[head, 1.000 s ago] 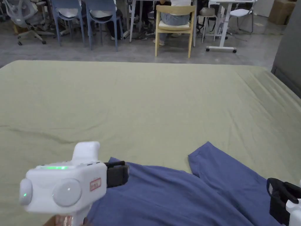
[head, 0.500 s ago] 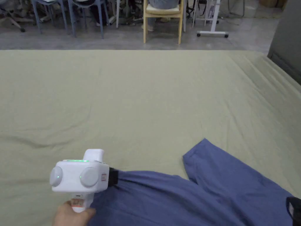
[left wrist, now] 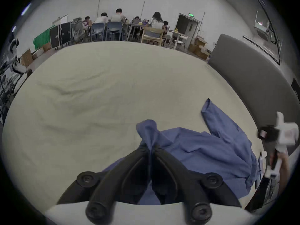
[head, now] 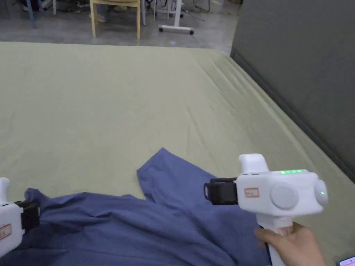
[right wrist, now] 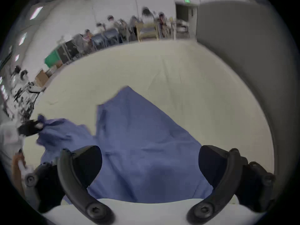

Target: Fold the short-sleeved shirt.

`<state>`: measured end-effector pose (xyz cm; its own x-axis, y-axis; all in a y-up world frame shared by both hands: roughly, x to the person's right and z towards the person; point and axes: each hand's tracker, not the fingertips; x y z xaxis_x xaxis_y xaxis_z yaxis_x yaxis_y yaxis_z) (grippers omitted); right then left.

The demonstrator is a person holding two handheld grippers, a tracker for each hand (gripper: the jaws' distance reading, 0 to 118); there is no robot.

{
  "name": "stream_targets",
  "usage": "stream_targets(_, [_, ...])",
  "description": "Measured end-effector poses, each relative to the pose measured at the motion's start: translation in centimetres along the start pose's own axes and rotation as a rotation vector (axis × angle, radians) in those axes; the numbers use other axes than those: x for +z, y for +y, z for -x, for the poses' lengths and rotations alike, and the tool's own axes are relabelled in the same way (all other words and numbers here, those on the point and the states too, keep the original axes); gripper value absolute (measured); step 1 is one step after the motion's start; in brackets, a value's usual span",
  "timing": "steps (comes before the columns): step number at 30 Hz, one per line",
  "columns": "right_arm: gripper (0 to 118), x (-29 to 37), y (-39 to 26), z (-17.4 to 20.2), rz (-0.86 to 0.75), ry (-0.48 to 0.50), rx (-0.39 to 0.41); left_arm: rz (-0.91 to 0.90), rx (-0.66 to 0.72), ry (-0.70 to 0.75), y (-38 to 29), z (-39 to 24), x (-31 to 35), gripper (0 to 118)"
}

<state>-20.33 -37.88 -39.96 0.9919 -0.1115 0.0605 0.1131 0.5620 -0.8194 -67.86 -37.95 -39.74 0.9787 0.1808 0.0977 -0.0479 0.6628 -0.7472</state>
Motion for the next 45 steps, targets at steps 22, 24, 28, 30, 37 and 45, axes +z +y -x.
stream_targets(22, [5, 3.8, 0.3, 0.5, -0.174, -0.041, 0.068, -0.1, 0.038, 0.007, 2.0, 1.4, 5.8, 0])
stream_targets(24, [5, 8.1, 1.2, 1.2, -0.247, -0.023, 0.092, -0.176, 0.033, 0.007, 3.3, 1.6, 9.2, 0])
stream_targets(28, [5, 17.2, 3.9, 1.9, -0.44, 0.04, 0.055, -0.321, -0.013, 0.006, 6.6, 1.1, 17.6, 0])
stream_targets(30, [5, 22.1, 5.4, 2.2, -0.539, 0.085, 0.039, -0.405, -0.056, 0.02, 8.4, 0.5, 22.1, 0])
stream_targets(37, [5, 37.4, 12.9, 4.2, -0.829, 0.093, 0.081, -0.658, -0.103, 0.096, 17.6, 1.5, 36.1, 0])
stream_targets(45, [5, 44.6, 22.3, 6.6, -0.936, 0.152, 0.06, -0.765, -0.068, 0.143, 27.9, 2.6, 43.7, 0])
